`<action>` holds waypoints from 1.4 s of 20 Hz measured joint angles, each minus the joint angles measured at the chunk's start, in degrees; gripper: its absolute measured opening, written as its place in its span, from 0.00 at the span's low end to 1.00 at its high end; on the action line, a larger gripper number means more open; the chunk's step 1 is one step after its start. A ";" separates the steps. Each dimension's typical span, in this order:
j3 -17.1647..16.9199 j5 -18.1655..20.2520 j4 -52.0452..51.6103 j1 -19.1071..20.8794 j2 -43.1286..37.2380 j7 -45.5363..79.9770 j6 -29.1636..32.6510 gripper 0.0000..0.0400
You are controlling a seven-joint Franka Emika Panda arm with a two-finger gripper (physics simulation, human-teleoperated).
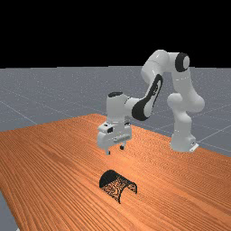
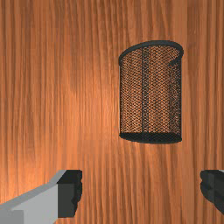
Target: Rotate the holder till the hole upward
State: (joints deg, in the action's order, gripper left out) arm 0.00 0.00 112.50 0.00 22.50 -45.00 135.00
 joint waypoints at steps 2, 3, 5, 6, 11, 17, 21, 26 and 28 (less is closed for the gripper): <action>0.00 0.00 0.00 0.00 0.00 0.00 0.00 0.37; 0.00 0.00 0.00 0.00 0.00 0.00 0.00 0.22; 0.00 0.00 0.00 0.00 0.00 0.00 0.00 0.08; 0.00 0.00 -1.04 -0.01 0.55 0.00 -1.59 0.05; 0.23 -0.09 -2.45 -0.72 1.46 1.37 -3.68 0.00; 3.48 3.64 -1.77 -2.88 1.44 3.84 -1.11 0.00; 5.66 4.92 -3.60 -5.85 2.77 7.63 -1.04 0.00; 6.19 4.05 -5.33 -8.38 3.97 11.22 -0.70 0.86; 13.73 15.43 -7.06 -4.02 6.77 3.84 1.59 0.95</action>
State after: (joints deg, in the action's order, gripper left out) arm 13.73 15.43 105.44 -4.02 29.27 -41.16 136.59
